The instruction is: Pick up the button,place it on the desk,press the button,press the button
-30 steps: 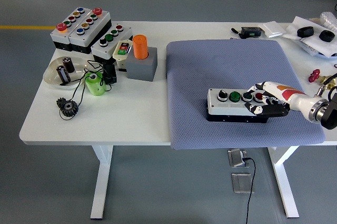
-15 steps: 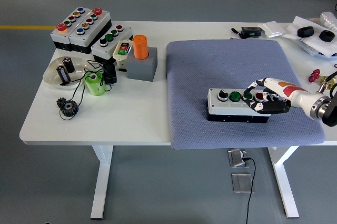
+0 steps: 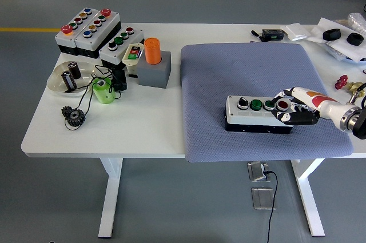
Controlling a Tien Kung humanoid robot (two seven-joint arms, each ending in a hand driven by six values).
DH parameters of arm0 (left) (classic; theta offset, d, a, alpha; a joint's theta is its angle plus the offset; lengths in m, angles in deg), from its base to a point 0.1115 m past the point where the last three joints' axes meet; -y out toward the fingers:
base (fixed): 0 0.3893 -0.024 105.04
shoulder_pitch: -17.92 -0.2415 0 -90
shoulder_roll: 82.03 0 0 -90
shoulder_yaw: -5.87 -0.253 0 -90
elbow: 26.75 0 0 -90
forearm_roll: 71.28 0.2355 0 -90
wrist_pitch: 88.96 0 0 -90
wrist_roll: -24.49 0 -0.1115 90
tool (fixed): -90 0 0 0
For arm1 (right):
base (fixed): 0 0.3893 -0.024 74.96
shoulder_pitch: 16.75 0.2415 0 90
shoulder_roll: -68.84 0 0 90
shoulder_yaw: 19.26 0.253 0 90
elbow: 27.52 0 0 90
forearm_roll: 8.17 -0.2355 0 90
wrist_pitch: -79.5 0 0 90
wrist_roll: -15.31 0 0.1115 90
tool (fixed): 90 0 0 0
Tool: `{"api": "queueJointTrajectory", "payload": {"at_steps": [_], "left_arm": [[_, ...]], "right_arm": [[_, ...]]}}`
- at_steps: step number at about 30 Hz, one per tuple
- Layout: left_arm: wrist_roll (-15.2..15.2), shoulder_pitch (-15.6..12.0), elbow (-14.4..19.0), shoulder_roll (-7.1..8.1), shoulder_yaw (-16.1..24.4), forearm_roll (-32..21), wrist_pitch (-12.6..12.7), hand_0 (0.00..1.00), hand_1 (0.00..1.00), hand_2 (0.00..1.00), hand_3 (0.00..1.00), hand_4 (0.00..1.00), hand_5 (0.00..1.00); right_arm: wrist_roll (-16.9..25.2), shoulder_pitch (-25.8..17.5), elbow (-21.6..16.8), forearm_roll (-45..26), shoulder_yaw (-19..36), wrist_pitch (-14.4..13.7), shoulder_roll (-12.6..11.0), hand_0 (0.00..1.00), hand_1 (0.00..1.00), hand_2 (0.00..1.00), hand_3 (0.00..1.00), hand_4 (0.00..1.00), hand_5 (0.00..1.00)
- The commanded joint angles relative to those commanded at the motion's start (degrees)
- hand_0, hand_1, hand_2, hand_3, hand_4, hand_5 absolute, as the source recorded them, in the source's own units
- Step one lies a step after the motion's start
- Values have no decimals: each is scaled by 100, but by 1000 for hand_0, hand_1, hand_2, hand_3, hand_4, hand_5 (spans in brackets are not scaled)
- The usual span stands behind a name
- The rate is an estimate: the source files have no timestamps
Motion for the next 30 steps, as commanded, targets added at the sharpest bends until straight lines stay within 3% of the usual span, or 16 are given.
{"api": "queueJointTrajectory", "payload": {"at_steps": [9, 16, 23, 25, 26, 30], "left_arm": [[-6, -12, 0, 0, 17, 28, 2, 673, 705, 719, 530, 373, 997], [-13, -32, 0, 0, 24, 48, 2, 673, 706, 719, 530, 373, 997], [-15, -26, 0, 7, -4, 79, -19, 673, 706, 719, 531, 373, 997], [-4, 0, 0, 24, -5, 74, -22, 673, 706, 719, 531, 373, 997], [-2, 6, 0, 28, -4, 76, -23, 673, 707, 719, 532, 373, 998], [4, 31, 0, 42, -10, 88, -24, 673, 707, 719, 532, 373, 998]], "right_arm": [[-13, 46, -90, 49, -122, 5, 3, 152, 2, 63, 705, 619, 600], [55, 3, -236, 29, 121, -80, -20, 154, 2, 65, 705, 619, 600], [400, -294, -581, -552, 871, -501, -194, 196, 2, 101, 722, 620, 599], [573, -437, -676, -1048, 1191, -716, -269, 196, 2, 101, 722, 620, 599], [611, -460, -690, -1265, 1283, -761, -279, 434, 305, 412, 848, 622, 588], [959, -581, -693, -2148, 1677, -988, -290, 434, 305, 412, 848, 622, 588]]}}
